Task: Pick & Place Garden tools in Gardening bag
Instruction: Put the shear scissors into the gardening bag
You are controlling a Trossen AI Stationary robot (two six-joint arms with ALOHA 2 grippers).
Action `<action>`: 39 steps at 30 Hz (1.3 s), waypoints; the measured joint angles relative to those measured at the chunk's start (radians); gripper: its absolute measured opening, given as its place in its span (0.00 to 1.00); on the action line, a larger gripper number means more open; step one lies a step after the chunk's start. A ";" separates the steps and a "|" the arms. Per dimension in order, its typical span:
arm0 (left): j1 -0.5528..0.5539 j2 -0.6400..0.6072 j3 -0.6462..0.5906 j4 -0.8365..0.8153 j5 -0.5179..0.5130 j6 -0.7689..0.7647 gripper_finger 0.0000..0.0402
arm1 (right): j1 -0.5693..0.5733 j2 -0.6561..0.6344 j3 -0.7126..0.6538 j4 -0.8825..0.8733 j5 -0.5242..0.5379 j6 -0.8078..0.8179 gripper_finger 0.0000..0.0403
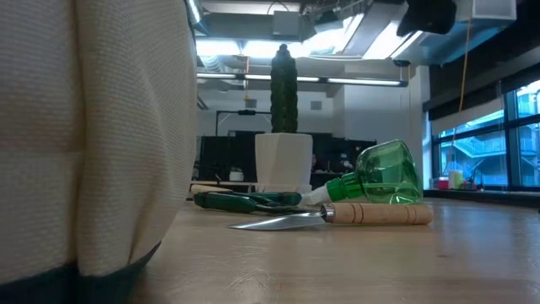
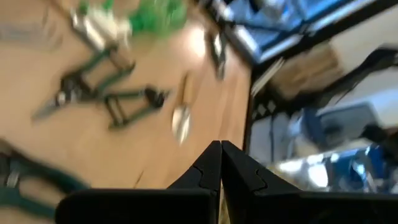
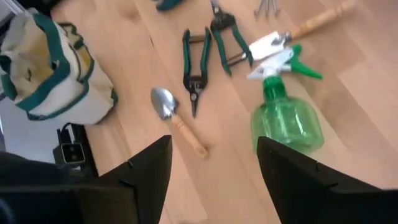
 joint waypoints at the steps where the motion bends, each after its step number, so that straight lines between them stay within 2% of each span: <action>1: -0.015 0.012 0.000 -0.017 -0.001 0.000 0.01 | 0.003 0.002 0.000 -0.002 -0.006 0.008 0.59; 9: -0.106 0.156 0.001 -0.163 -0.137 -0.153 0.01 | 0.029 0.006 0.000 -0.040 -0.028 0.026 0.59; 14: -0.115 0.284 0.028 -0.188 -0.168 -0.262 0.01 | 0.030 0.006 0.000 -0.127 -0.025 0.021 0.59; 17: -0.114 0.388 0.134 -0.297 -0.213 -0.267 0.01 | 0.030 0.006 0.000 -0.182 -0.005 0.000 0.59; 21: -0.106 0.551 0.319 -0.529 -0.267 -0.276 0.01 | 0.030 0.006 0.000 -0.227 0.012 -0.028 0.59; 24: -0.089 0.659 0.417 -0.585 -0.257 -0.284 0.01 | 0.030 0.006 0.000 -0.239 0.019 -0.038 0.59; 27: -0.078 0.735 0.451 -0.586 -0.240 -0.324 0.03 | 0.031 0.006 0.000 -0.239 0.035 -0.047 0.59; 31: -0.071 0.787 0.449 -0.585 -0.172 -0.382 0.14 | 0.035 0.006 0.000 -0.238 0.049 -0.074 0.59; 35: -0.071 0.806 0.449 -0.589 -0.117 -0.429 0.34 | 0.035 0.006 0.000 -0.235 0.065 -0.086 0.59; 39: -0.069 0.832 0.449 -0.641 -0.152 -0.427 0.53 | 0.035 0.006 0.000 -0.233 0.098 -0.094 0.59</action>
